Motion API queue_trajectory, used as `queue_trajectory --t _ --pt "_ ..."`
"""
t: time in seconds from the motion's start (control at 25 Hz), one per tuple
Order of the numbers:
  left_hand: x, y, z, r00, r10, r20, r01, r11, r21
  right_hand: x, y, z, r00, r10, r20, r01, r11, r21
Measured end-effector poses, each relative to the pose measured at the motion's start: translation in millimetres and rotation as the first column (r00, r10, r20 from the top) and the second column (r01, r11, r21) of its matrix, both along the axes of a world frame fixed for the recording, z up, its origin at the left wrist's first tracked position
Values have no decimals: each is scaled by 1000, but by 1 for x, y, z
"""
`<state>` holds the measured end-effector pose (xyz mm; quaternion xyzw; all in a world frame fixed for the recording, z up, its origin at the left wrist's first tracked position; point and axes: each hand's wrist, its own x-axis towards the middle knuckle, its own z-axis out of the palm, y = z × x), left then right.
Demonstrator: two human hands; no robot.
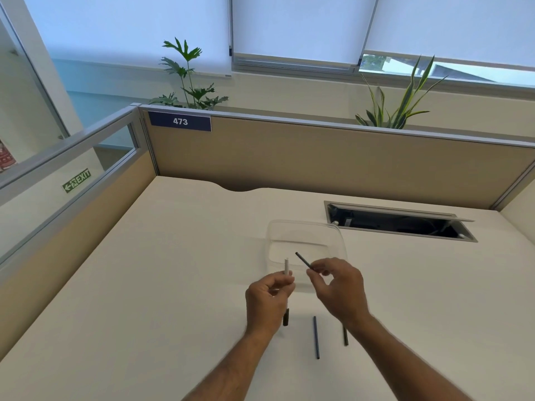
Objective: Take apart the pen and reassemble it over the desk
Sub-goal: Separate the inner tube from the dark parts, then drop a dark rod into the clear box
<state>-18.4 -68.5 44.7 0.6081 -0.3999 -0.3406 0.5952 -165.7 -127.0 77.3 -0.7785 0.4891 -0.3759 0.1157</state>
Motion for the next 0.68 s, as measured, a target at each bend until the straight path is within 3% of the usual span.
queue_trajectory --t 0.32,0.56,0.68 --pt "4 -8 -2 994 104 -42 -105 994 -11 7 -80 10 875 -15 -483 3 1000 -26" --pt "8 -16 -3 995 98 -20 -98 995 9 19 -120 16 770 -82 -632 33 995 -90" --pt "9 -18 -6 995 98 -24 -97 995 27 16 -128 15 761 -98 -641 47 994 -97"
